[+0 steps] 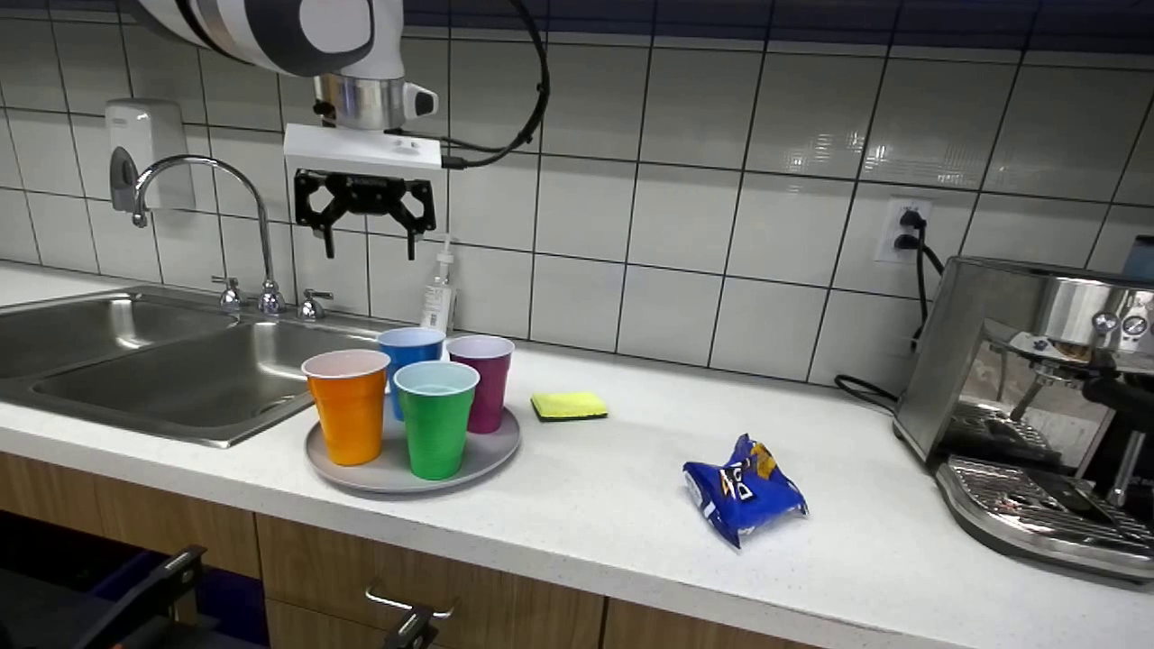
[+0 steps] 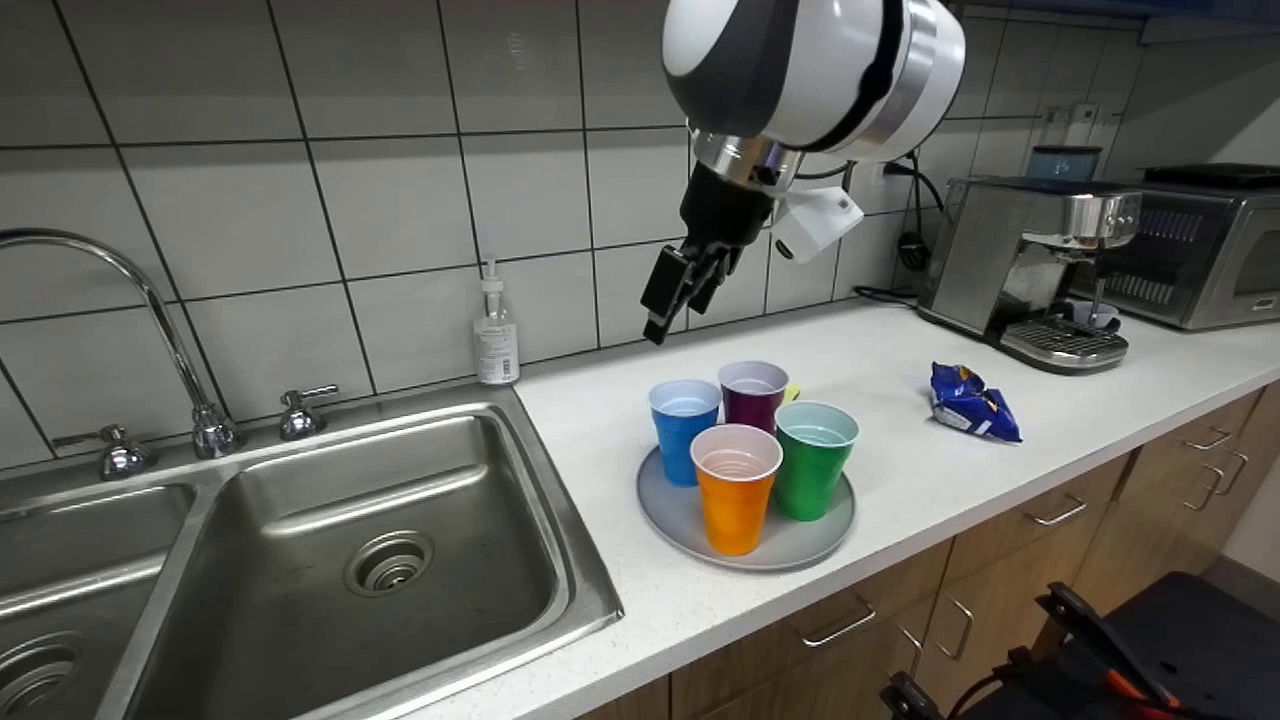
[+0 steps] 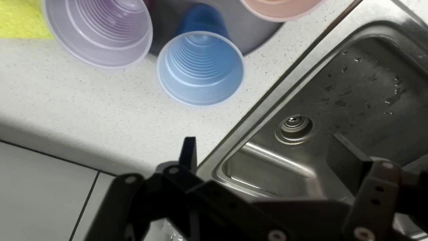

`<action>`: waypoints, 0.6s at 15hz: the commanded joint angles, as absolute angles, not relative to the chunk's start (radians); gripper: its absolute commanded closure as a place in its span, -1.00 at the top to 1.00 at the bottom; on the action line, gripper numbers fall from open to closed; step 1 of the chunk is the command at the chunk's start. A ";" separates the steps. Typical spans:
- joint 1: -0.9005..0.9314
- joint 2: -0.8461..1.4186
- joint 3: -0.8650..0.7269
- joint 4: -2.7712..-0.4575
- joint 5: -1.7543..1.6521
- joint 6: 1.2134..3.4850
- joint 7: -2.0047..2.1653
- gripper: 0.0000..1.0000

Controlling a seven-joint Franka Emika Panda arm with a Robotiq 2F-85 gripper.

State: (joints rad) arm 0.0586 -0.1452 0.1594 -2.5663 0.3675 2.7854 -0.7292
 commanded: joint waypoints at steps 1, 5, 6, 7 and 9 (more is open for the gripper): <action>0.088 -0.250 0.087 -2.643 0.269 2.749 -0.669 1.00; 0.055 -0.298 0.074 -2.701 0.062 2.759 -0.495 1.00; 0.052 -0.306 0.072 -2.707 0.021 2.751 -0.451 1.00; 0.053 -0.314 0.070 -2.715 -0.010 2.748 -0.407 1.00; 0.052 -0.328 0.073 -2.722 -0.061 2.728 -0.336 1.00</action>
State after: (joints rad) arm 0.0640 -0.2657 0.0669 -2.6920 0.0192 2.7739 -0.4450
